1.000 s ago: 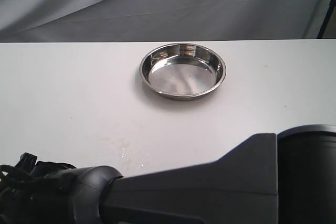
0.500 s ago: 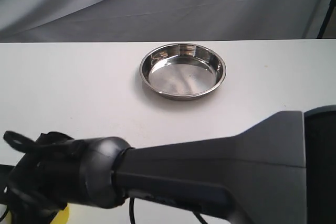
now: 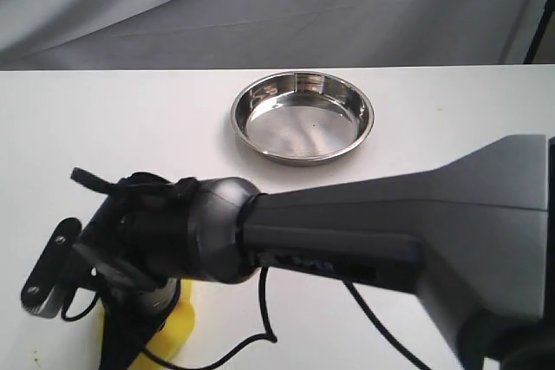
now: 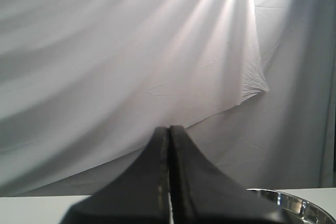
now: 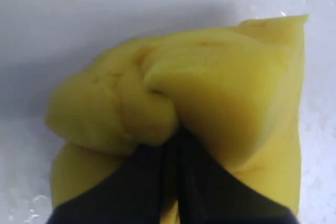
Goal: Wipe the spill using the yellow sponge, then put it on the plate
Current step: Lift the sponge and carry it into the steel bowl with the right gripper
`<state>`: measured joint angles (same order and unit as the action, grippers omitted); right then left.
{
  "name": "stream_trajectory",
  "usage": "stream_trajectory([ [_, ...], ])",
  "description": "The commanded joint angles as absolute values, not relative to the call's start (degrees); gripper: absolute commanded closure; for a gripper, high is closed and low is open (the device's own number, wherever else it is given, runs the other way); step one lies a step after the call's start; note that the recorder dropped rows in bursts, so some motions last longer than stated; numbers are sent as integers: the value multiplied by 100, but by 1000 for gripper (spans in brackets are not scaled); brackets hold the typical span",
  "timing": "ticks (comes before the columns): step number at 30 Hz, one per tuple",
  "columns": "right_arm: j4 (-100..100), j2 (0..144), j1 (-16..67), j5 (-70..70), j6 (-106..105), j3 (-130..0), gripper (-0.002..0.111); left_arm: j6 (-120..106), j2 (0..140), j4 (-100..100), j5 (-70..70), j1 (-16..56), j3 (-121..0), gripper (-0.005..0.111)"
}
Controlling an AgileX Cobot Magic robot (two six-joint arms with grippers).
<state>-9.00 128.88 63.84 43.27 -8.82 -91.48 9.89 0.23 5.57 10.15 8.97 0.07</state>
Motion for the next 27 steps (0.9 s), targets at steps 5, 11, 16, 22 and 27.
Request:
stream_trajectory([
  [5, -1669, 13227, 5374, 5447, -546, -8516, 108, 988, 0, 532, 1053, 928, 0, 107],
  [11, -1526, 13227, 4984, 5435, -586, -8516, 108, 999, 0, 532, 1053, 928, 0, 107],
  [16, -1565, 13227, 4821, 5496, -586, -8516, 108, 999, 0, 532, 1053, 928, 0, 107],
  [22, -1703, 13227, 4641, 5641, -586, -8516, 108, 989, 0, 532, 1053, 928, 0, 107],
  [27, -1846, 13227, 4393, 5824, -586, -8516, 108, 989, 0, 532, 1053, 928, 0, 107],
])
